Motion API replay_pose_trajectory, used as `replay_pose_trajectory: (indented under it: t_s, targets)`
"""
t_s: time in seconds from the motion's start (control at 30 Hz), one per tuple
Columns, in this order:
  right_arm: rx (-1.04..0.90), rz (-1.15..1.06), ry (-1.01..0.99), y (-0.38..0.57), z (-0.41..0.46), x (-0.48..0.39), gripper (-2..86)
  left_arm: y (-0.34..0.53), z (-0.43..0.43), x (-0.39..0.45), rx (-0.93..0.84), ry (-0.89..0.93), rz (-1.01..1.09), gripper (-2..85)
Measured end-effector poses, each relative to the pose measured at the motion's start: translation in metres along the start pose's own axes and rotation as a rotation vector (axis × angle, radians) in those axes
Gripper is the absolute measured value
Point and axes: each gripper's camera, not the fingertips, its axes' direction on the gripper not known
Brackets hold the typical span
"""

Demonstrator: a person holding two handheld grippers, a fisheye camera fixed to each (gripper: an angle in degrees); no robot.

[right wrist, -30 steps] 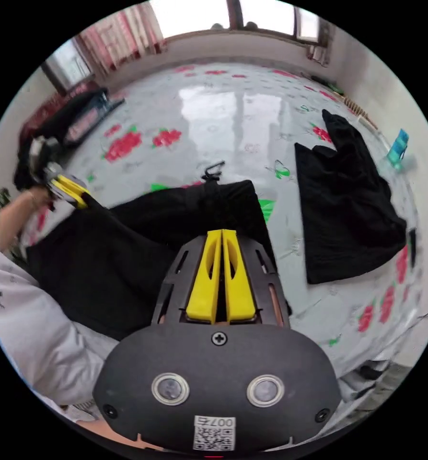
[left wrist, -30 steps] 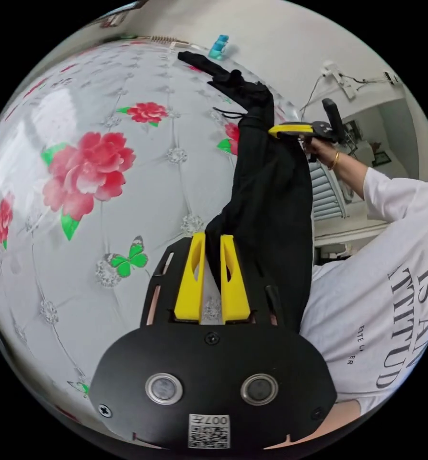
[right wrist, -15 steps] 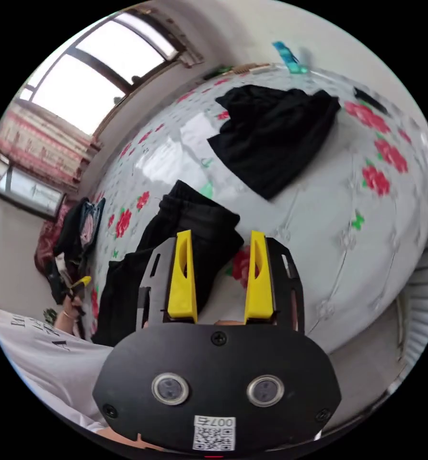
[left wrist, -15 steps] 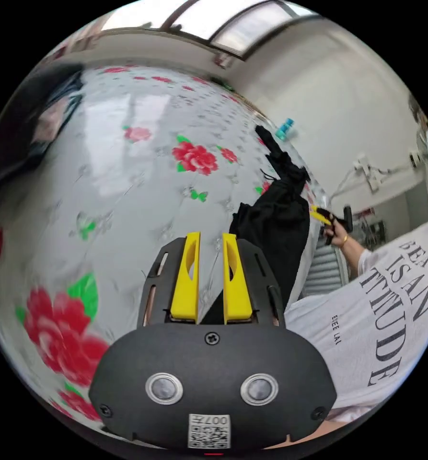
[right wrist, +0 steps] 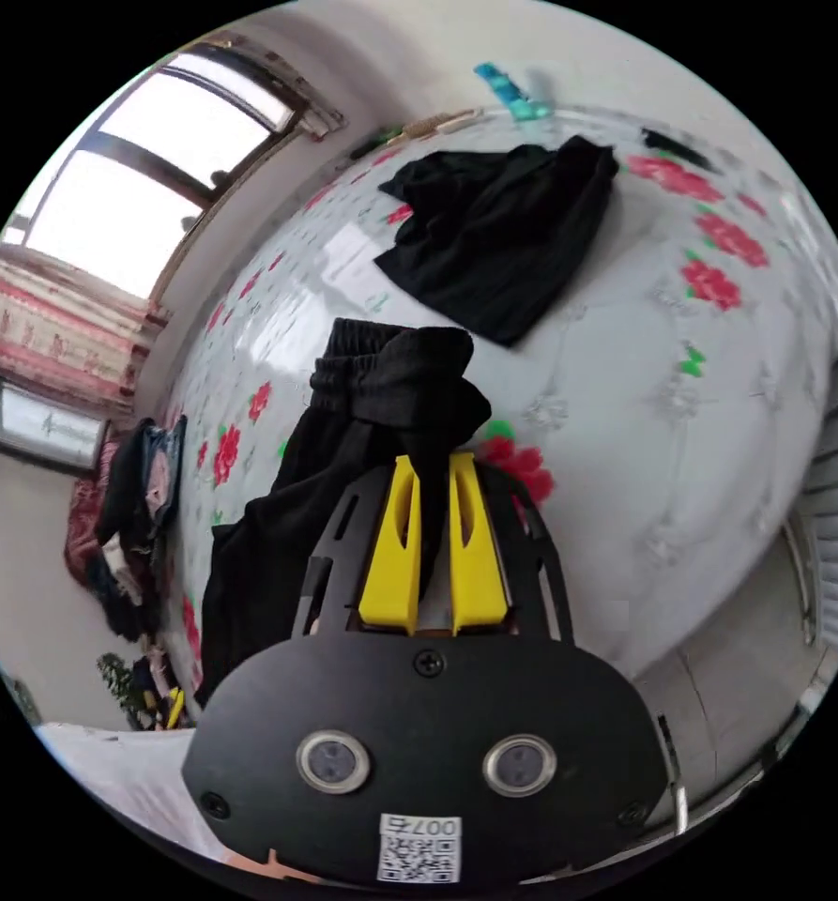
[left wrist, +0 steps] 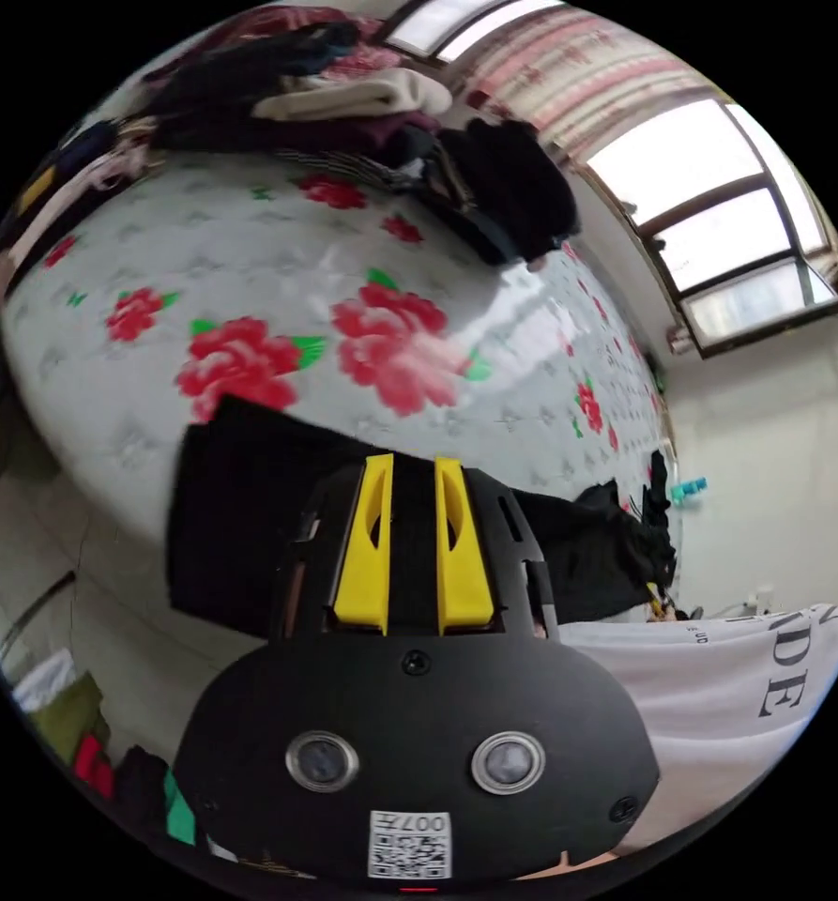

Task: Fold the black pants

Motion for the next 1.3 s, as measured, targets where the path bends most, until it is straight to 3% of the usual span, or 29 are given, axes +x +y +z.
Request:
replay_pose_trajectory:
  t_s: [0.13, 0.33, 0.5, 0.67, 0.83, 1.0, 1.13, 1.3]
  targets:
    - [0.019, 0.217, -0.052, 0.020, -0.012, 0.062, 8.2, 0.046, -0.011, -0.051, 0.027, -0.036, -0.169, 6.7]
    - [0.223, -0.017, 0.075, 0.045, -0.074, -0.001, 7.4, 0.066, -0.007, -0.068, 0.031, -0.075, -0.151, 8.8]
    - [-0.047, -0.484, -0.129, 0.077, -0.002, -0.149, 7.1, 0.060, 0.017, -0.056, -0.047, -0.144, -0.006, 9.6]
    - [-0.251, -0.823, -0.135, 0.129, 0.073, -0.264, 7.4, 0.065, 0.046, -0.035, -0.095, -0.401, 0.192, 0.3]
    - [-0.219, -1.139, -0.016, 0.140, 0.094, -0.345, 8.2, 0.070, 0.023, -0.047, -0.034, -0.257, 0.128, -0.9]
    - [-0.518, -1.565, 0.111, 0.161, 0.146, -0.403, 8.1, 0.090, -0.012, -0.047, 0.078, -0.181, 0.127, -0.9]
    - [-0.647, -1.698, 0.159, 0.176, 0.171, -0.421, 5.9, 0.105, -0.042, -0.051, 0.141, -0.207, 0.129, -1.0]
    - [-0.698, -1.657, 0.319, 0.191, 0.232, -0.436, 0.6, 0.114, -0.003, -0.095, 0.016, -0.197, 0.004, -0.9]
